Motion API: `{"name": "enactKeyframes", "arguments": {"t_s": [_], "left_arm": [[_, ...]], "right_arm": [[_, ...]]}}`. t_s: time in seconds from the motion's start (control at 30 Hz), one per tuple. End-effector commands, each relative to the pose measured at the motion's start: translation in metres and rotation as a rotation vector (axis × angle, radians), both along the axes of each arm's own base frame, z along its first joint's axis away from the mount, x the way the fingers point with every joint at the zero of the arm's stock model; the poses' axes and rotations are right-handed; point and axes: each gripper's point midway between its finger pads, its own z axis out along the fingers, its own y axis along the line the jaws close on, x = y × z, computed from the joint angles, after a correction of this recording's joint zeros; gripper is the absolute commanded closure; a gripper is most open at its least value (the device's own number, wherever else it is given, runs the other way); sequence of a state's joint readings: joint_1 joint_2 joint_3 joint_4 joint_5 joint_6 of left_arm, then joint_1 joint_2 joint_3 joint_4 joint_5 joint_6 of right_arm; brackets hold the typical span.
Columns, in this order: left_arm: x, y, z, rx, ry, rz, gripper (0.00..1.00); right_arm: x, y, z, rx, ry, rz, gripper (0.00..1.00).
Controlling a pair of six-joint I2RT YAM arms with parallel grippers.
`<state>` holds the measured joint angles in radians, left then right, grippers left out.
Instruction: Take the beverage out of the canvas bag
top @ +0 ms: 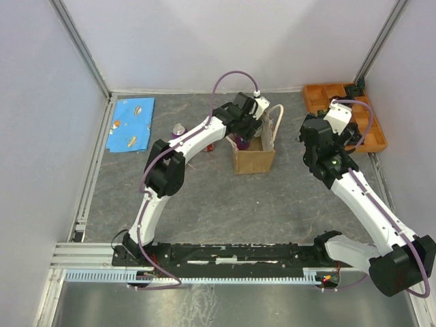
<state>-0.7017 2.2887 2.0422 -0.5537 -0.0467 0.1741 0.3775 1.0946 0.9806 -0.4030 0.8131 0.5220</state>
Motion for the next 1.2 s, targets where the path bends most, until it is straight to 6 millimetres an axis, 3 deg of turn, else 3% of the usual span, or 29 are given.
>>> {"name": "enactKeyframes", "arguments": {"t_s": [0.0,0.13,0.23,0.33,0.4,0.5,0.63,0.83,0.93,1.17], "left_arm": [[-0.017,0.013,-0.037,0.045,0.116,0.028,0.36],[-0.018,0.014,-0.037,0.051,0.122,0.027,0.43],[-0.019,0.012,-0.035,0.044,0.128,0.02,0.65],[-0.018,0.007,-0.023,0.019,0.125,0.009,0.96],[-0.015,0.002,-0.011,-0.004,0.11,0.001,0.97],[-0.009,-0.007,0.032,-0.073,0.045,-0.019,0.97],[-0.003,-0.017,0.106,-0.184,-0.078,-0.046,0.97],[-0.008,-0.019,0.21,-0.353,-0.248,-0.068,0.97],[-0.015,-0.014,0.249,-0.401,-0.308,-0.08,0.97],[-0.028,0.005,0.32,-0.447,-0.439,-0.075,0.97]], "right_arm": [[0.006,-0.001,0.019,0.016,-0.062,-0.012,0.03],[0.004,-0.002,0.017,0.014,-0.058,-0.017,0.03],[0.003,-0.004,0.017,0.01,-0.058,-0.026,0.03],[0.002,-0.005,0.017,0.01,-0.062,-0.03,0.02],[0.001,-0.005,0.018,0.011,-0.064,-0.032,0.02],[0.0,-0.006,0.018,0.01,-0.066,-0.034,0.02],[-0.002,-0.007,0.018,0.012,-0.069,-0.035,0.02],[-0.005,-0.007,0.016,0.021,-0.073,-0.033,0.02],[-0.005,-0.007,0.017,0.024,-0.076,-0.033,0.02],[-0.005,-0.005,0.017,0.033,-0.081,-0.024,0.03]]}}
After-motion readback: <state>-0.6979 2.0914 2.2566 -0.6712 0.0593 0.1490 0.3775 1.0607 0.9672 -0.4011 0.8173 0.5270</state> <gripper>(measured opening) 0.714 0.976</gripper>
